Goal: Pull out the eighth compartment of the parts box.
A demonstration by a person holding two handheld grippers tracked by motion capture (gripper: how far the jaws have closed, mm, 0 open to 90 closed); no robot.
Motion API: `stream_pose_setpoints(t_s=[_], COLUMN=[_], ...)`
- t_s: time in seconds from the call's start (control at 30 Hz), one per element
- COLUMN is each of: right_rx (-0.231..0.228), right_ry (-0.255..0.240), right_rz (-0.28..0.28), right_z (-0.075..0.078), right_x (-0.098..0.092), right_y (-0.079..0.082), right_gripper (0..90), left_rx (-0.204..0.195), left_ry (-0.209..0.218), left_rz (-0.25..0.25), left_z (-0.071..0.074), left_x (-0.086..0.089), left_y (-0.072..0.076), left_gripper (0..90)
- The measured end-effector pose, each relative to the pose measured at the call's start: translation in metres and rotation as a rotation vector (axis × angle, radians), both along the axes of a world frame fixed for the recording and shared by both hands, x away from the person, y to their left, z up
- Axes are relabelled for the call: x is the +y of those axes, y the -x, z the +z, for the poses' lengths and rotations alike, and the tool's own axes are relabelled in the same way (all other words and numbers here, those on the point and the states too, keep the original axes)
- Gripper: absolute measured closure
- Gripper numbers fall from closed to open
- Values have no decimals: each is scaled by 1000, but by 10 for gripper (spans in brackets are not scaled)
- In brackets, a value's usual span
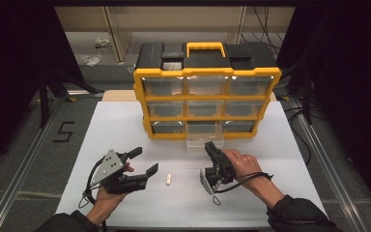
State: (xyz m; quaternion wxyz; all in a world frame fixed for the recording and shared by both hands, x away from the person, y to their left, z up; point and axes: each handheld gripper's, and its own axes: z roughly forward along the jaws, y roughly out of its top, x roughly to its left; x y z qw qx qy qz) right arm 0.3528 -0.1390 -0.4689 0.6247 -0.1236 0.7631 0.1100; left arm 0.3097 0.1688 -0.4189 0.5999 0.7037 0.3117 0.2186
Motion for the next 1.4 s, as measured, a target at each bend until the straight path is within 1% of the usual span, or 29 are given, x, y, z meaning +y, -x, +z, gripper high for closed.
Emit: stream_pose_setpoints(t_s=[0.07, 0.13, 0.17, 0.23, 0.27, 0.3, 0.4, 0.43, 0.47, 0.57, 0.6, 0.67, 0.7, 0.73, 0.77, 0.8, 0.83, 0.87, 0.97, 1.03, 1.07, 1.1, 1.13, 1.17, 1.2, 1.3, 1.33, 1.4], right_rx=[4, 10, 15, 27, 42, 48, 64, 81, 80, 98, 103, 121, 139, 157, 191, 225, 235, 261, 315, 342, 387, 387, 403, 429, 441, 514, 531, 590], right_ry=[0, -8, -27, -37, -44, -46, -50, -49, -48, -71, -89, -109, -127, -134, -152, -187, -199, -222, -275, -309, -362, -362, -378, -405, -422, -473, -488, -530], right_rz=[2, 3, 6, 16, 17, 33, 40, 38, 43, 52, 56, 58, 59, 64, 68, 68, 72, 72, 71, 68, 68, 68, 69, 64, 63, 59, 58, 56], right_z=[0, 2, 2, 4, 5, 6, 5, 6, 6, 10, 11, 14, 15, 16, 18, 19, 19, 21, 27, 30, 35, 35, 37, 39, 39, 43, 44, 47], right_x=[0, 0, 1, 2, 3, 4, 7, 8, 9, 10, 10, 10, 11, 12, 12, 13, 14, 15, 16, 16, 16, 16, 17, 17, 17, 18, 19, 20], right_y=[0, 1, 2, 2, 4, 5, 8, 8, 8, 9, 10, 10, 12, 12, 13, 14, 14, 15, 14, 15, 16, 16, 16, 16, 16, 16, 16, 17], right_gripper=[755, 679, 641, 624, 614, 598, 539, 518, 502, 462, 447, 427, 415, 400, 396, 393, 385, 376, 360, 357, 346, 346, 343, 340, 339, 331, 329, 326], left_rx=[-1, 0, 0, 0, -1, -1, -1, -1, -1, -2, -2, -2, -2, 0, -2, -2, -2, -3, -3, -4, -4, -4, -4, -4, -4, -4, -5, -6], left_ry=[0, 1, 1, 0, -1, -1, 0, -1, -1, -1, -1, -1, -1, 0, -1, -1, 2, 3, 3, 4, 4, 3, 4, 5, 6, 8, 7, 5], left_rz=[1, 1, 1, 0, 0, 0, 1, 1, 1, 1, 2, 1, 1, 1, 0, 1, 1, 2, 2, 2, 2, 2, 2, 2, 1, 2, 2, 1], left_z=[0, 0, 0, 0, 0, 0, 0, 0, 0, 0, 0, 0, 0, 0, 0, 0, 0, 1, 1, 1, 1, 1, 1, 1, 1, 1, 1, 1], left_x=[0, 0, 0, 0, 0, 0, 0, 0, 0, 0, 0, 0, 0, 0, 0, 0, 0, 0, 0, 0, 0, 0, 0, 0, 0, 0, 0, 0], left_y=[0, 0, 0, 0, 0, 0, 0, 0, 0, 0, 0, 0, 0, 0, 0, 0, 0, 0, 0, 0, 0, 0, 0, 0, 0, 0, 0, 0], left_gripper=[222, 223, 222, 222, 222, 222, 223, 222, 223, 223, 222, 223, 223, 222, 223, 223, 223, 223, 223, 222, 223, 223, 222, 223, 223, 222, 222, 222])
